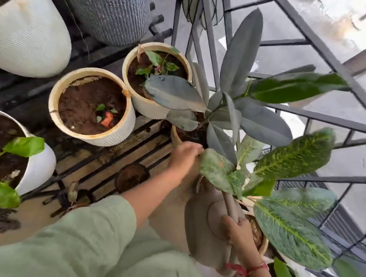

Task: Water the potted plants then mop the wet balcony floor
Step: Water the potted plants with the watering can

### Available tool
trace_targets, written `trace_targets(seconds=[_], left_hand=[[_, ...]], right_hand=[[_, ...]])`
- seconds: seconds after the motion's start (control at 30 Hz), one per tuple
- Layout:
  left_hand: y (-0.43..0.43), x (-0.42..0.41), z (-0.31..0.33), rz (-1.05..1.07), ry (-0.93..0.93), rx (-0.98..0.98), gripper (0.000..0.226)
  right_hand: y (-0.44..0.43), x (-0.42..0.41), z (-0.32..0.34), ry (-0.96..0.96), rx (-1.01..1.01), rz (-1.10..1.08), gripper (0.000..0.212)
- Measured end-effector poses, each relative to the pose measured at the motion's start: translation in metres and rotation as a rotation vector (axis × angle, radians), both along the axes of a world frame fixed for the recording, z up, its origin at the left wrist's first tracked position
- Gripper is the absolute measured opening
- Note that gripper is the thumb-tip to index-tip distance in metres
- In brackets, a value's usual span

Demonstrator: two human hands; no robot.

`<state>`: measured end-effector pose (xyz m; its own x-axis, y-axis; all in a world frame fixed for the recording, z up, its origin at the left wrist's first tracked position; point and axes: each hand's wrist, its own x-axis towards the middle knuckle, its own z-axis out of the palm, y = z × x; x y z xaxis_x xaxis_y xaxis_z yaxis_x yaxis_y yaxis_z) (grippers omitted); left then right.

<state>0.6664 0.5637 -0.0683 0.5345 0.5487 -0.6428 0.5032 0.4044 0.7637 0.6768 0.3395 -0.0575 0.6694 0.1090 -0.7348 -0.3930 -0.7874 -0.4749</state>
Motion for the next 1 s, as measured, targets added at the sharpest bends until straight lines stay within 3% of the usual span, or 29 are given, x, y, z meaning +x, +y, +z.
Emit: trace_targets(seconds=[0.07,0.13,0.27,0.4,0.5,0.53,0.67,0.83,1.0], left_hand=[[0.032,0.004,-0.030,0.174,0.204,-0.032,0.031],[0.054,0.012,-0.049,0.185,0.320,-0.074,0.046],[0.078,0.028,-0.059,-0.134,0.502,-0.054,0.079],[0.093,0.057,-0.058,-0.368,0.382,0.061,0.070],[0.087,0.079,-0.040,-0.350,0.288,0.193,0.030],[0.082,0.085,-0.036,-0.382,0.281,0.224,0.026],[0.048,0.101,-0.023,-0.430,0.164,0.238,0.069],[0.034,0.097,-0.032,-0.471,0.151,0.232,0.069],[0.029,0.088,-0.031,-0.501,0.134,0.184,0.074]], right_hand=[[0.004,-0.001,0.001,-0.003,0.001,-0.002,0.030],[0.005,-0.003,0.000,-0.003,-0.002,0.006,0.025],[-0.002,-0.009,-0.002,0.035,-0.020,0.006,0.029],[0.003,-0.015,-0.010,0.048,-0.096,0.003,0.024],[0.010,-0.016,-0.014,0.072,-0.123,0.005,0.021],[0.013,-0.015,-0.016,0.079,-0.130,0.018,0.022],[0.028,-0.011,-0.020,0.078,-0.125,0.078,0.022],[0.062,0.005,-0.021,0.064,-0.043,0.074,0.015],[0.087,0.022,-0.025,0.034,-0.006,0.017,0.025]])
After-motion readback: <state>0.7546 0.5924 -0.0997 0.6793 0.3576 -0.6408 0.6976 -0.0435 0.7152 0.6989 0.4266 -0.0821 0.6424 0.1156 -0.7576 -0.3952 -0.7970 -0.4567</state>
